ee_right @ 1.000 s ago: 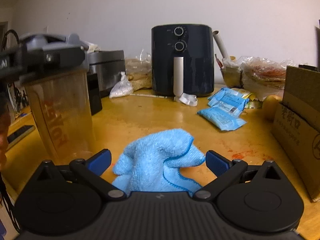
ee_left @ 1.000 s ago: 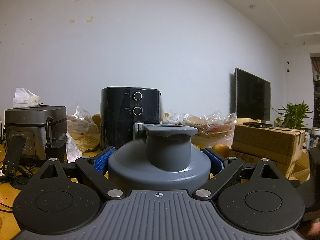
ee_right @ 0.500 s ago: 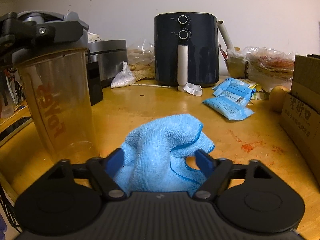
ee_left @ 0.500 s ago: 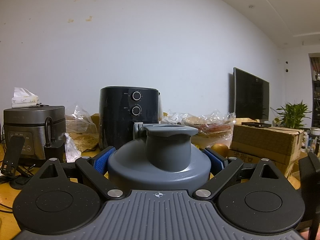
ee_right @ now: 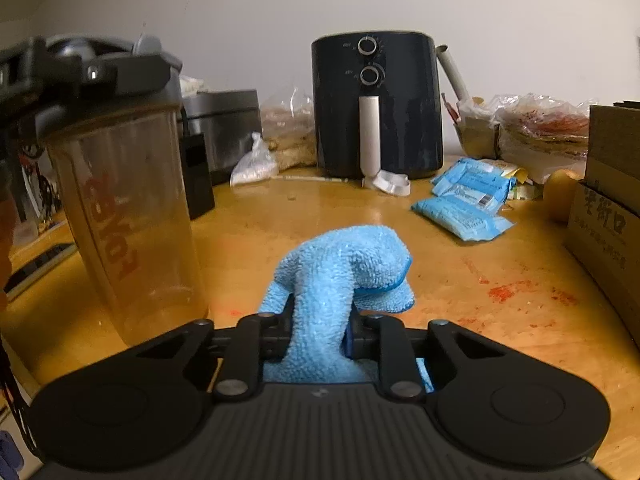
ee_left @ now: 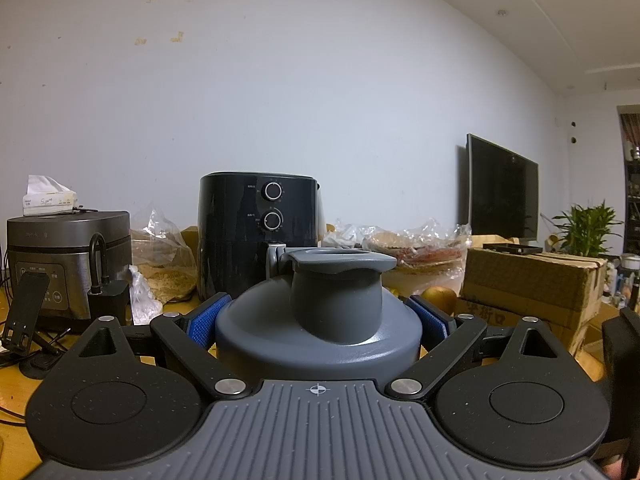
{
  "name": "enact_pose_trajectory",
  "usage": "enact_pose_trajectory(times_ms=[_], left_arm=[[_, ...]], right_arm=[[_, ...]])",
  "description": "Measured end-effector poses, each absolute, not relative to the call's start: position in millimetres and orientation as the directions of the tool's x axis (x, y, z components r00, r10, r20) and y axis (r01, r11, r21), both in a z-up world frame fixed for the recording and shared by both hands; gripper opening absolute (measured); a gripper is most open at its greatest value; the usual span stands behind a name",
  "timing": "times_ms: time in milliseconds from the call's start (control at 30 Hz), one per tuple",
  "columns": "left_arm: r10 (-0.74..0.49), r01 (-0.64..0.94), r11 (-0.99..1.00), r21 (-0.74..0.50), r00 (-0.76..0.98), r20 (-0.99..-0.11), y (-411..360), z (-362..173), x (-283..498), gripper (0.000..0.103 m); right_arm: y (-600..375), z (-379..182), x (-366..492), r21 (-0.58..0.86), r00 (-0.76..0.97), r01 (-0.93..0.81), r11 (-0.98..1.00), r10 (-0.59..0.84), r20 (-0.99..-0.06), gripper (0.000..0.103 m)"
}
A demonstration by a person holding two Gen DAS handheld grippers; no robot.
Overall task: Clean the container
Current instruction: 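Lift the blue cloth with the right gripper toward the held shaker bottle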
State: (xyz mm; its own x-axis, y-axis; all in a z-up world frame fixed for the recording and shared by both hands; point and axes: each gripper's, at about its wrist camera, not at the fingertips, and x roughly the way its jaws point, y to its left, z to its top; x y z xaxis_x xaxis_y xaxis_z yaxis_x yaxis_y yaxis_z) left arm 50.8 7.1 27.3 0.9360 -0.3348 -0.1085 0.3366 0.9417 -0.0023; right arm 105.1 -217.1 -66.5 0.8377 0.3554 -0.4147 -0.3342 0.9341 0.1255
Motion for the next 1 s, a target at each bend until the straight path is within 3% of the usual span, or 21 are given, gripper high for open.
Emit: enact_pose_trajectory(times_ms=[467,700,1000], left_arm=[[-0.334,0.336,0.942,-0.002,0.936,-0.114,6,28,52,0.095],[-0.334,0.336,0.942,-0.002,0.935,-0.116,7,29,53,0.095],[-0.334,0.336,0.942,-0.001,0.935,-0.118,6,28,52,0.095]], right_arm=[[-223,-62,100,0.159,0.854,-0.349,0.924,0.383,-0.353,0.014],[-231,-56,92,0.188,0.876,-0.364,0.912,0.403,-0.265,0.014],[-234,-52,89,0.191,0.888,-0.367,0.911,0.404,-0.221,0.019]])
